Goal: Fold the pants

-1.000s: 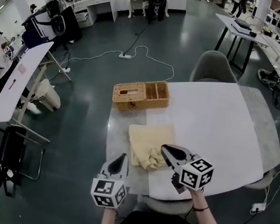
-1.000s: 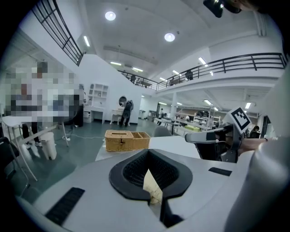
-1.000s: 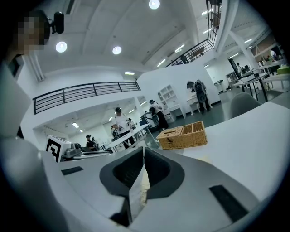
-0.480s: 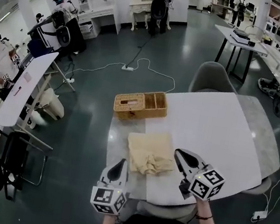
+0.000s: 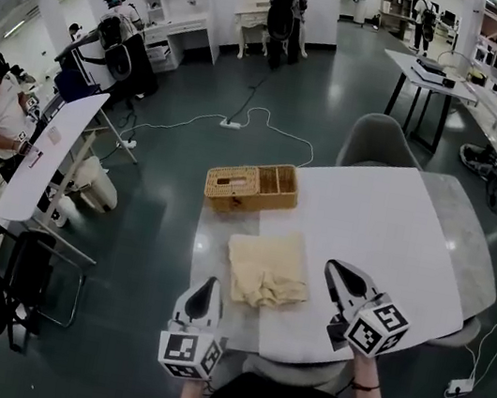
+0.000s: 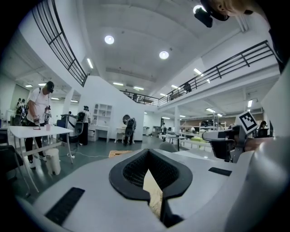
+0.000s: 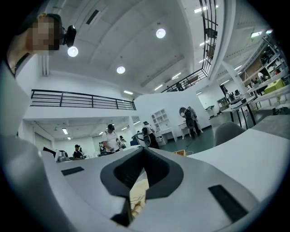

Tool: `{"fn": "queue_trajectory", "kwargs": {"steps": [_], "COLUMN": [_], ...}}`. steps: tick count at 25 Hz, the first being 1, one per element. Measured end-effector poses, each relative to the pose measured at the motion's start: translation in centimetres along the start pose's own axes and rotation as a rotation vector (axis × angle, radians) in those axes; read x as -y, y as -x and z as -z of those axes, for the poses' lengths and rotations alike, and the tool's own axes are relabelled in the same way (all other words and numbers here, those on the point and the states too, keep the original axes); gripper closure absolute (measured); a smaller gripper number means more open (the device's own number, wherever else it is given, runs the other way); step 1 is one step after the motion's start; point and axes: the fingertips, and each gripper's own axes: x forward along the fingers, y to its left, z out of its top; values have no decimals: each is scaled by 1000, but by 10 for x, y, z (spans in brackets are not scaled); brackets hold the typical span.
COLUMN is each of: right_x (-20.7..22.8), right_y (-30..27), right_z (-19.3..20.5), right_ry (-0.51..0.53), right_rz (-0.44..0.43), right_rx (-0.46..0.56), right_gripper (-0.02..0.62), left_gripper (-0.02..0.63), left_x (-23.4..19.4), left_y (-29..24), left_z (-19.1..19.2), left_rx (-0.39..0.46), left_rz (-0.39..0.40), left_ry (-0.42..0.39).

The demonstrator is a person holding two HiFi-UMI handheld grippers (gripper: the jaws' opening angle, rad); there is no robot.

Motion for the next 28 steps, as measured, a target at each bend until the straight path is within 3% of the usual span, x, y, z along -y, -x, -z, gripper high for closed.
{"fn": "queue_trajectory", "kwargs": {"steps": [28], "right_x": [8], "right_y": [20], "right_z": [4], "right_ry": [56], "right_rz": [63], "right_rx": [10], "right_gripper": [581], "left_gripper": [598], "left_x": [-4], "left_y": [24], "left_z": [2], "left_rx": [5], "left_rz": [-80], "left_ry": [-11]}}
